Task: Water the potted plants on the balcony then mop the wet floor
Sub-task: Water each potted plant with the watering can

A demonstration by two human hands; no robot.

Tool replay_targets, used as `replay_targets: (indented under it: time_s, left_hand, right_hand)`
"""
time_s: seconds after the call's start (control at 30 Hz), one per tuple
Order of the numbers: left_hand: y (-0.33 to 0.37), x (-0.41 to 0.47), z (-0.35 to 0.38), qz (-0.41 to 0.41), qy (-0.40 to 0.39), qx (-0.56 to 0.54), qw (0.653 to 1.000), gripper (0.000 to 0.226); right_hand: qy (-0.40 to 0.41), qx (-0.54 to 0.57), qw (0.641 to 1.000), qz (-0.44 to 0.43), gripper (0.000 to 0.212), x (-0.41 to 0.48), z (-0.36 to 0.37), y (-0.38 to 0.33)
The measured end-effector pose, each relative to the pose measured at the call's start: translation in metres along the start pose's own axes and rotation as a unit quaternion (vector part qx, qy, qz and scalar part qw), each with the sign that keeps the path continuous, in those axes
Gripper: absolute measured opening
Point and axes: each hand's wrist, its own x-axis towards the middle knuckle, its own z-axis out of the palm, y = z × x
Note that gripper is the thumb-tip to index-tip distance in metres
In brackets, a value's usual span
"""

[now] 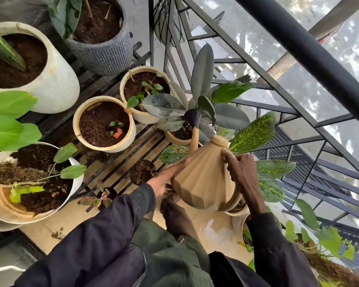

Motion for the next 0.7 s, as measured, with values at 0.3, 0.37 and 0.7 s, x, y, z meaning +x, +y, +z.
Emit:
replay_targets:
  time_s: [0.3,0.37,0.7]
  left_hand:
    - [-0.005,0.009,-0.006,-0.013,-0.002,-0.019,1.0,0.051]
    - [-0.005,0.008,-0.007,-0.016,-0.006,-0.022,1.0,0.046]
    - [-0.012,0.018,-0.014,-0.01,-0.009,-0.005,1.0,0.092]
  right_hand:
    - [0.002,0.012,1.0,0.014,0.093,-0.008,0.002,-0.008]
    - [0.007,0.011,1.0,0.014,0.09,-0.009,0.003,-0.009]
    - [0.033,0.025,0.999,0.025,0.096,-0.023,0.007,-0.001]
